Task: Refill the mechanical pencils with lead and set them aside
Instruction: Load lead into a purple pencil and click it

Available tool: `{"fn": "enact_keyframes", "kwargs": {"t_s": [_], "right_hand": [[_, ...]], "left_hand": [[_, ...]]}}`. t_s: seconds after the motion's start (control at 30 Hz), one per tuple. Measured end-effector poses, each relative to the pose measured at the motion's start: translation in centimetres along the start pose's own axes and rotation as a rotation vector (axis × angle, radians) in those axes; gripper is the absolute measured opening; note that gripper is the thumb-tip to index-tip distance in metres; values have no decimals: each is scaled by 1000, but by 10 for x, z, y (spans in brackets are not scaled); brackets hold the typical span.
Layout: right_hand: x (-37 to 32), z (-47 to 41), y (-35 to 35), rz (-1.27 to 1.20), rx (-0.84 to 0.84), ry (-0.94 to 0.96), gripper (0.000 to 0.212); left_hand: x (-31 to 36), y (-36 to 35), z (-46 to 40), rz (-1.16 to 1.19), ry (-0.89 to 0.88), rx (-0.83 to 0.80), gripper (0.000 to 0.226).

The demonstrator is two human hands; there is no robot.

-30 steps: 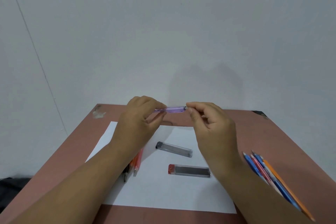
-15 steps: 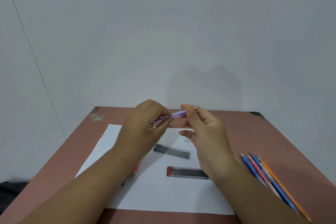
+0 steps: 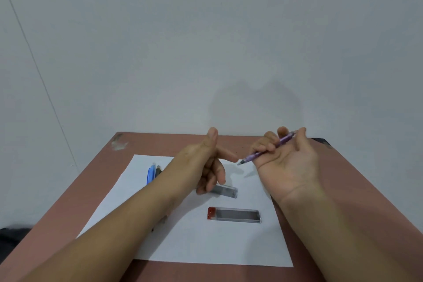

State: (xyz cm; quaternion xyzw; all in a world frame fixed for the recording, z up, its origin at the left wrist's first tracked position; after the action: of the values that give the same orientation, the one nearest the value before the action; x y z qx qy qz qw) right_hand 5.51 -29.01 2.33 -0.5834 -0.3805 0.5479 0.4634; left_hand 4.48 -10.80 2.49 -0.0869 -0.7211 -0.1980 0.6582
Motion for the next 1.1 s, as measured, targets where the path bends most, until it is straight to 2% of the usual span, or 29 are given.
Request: {"fn": "enact_keyframes", "kwargs": {"t_s": [0.17, 0.33, 0.73, 0.9, 1.1], "right_hand": [[-5, 1, 1, -27, -85, 9, 41], [-6, 4, 2, -36, -78, 31, 35], [-2, 6, -1, -52, -67, 16, 41], [-3, 7, -1, -27, -83, 48, 25], [-3, 8, -3, -26, -66, 44, 40]], "left_hand": [[0, -6, 1, -10, 25, -89, 87], [-2, -6, 0, 54, 6, -136, 90], [-7, -6, -2, 107, -25, -158, 87], [-7, -5, -4, 94, -35, -156, 88], [-8, -5, -4, 90, -36, -153, 87]]}}
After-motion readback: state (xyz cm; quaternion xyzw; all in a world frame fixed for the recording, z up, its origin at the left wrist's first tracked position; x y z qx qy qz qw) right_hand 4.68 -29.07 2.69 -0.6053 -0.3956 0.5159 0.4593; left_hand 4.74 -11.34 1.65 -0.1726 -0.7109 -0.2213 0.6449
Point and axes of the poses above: each hand's wrist, its own z-axis away from the middle knuckle, its own y-axis out of the back of the hand, x = y × z, the point moved 2 cm from there along -z, towards the middle knuckle, and after that the axes turned 3 degrees about -z, right-handed, at the moved point
